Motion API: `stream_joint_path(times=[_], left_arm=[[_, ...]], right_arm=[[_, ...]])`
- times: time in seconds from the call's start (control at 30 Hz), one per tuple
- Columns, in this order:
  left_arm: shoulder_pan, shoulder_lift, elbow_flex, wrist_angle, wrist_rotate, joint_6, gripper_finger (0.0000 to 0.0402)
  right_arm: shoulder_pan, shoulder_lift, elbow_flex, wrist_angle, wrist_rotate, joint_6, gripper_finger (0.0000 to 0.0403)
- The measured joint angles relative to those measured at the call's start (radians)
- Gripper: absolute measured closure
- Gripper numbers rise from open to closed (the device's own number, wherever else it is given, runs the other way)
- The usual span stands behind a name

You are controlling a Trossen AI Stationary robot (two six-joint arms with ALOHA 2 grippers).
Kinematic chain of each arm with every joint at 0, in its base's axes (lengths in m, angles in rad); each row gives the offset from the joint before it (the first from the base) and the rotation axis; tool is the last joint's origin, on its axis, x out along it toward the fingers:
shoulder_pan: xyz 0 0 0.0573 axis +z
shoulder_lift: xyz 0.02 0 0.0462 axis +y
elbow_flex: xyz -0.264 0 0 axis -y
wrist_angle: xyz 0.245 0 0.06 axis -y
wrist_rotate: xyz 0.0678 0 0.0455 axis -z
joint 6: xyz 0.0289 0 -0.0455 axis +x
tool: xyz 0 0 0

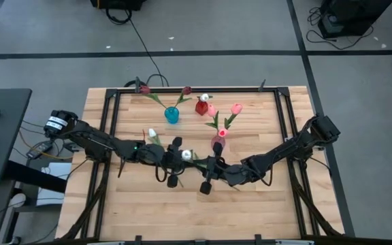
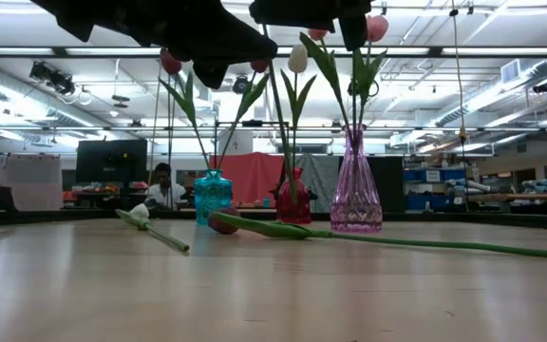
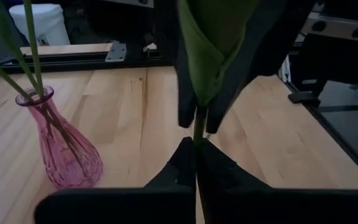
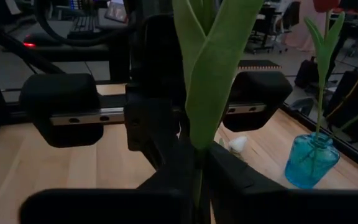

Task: Sort flowers into vase by color
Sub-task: Put the right white tulip into the red vase

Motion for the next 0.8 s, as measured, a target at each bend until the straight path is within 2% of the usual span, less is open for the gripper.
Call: stream_joint_path(times=[0.1,0.3,0.43,0.6,0.8], left_arm=[[0.0,0.0,0.0,-0.003,-0.004,0.021,0.0382],[0.0,-0.007,0.0,-0.017,-0.032,0.02,0.032],[0.0,-0.047,-0.009,-0.047,-0.033,0.021,0.0296],[0.0,-0.108,-0.042,-0.039,-0.035,0.042,0.0292],[0.0,-0.112,-0.048,-0.032,-0.037,0.05,0.0292]], right_arm=[[0.0,0.0,0.0,-0.002,0.0,-0.004,0.0391],[0.026,-0.02,0.0,-0.021,0.003,-0.017,0.0391],[0.082,-0.097,-0.001,-0.11,0.024,-0.012,0.0397],[0.143,-0.237,-0.002,-0.168,0.045,-0.049,0.0395],[0.104,-0.432,-0.002,-0.12,-0.127,-0.149,0.0395]])
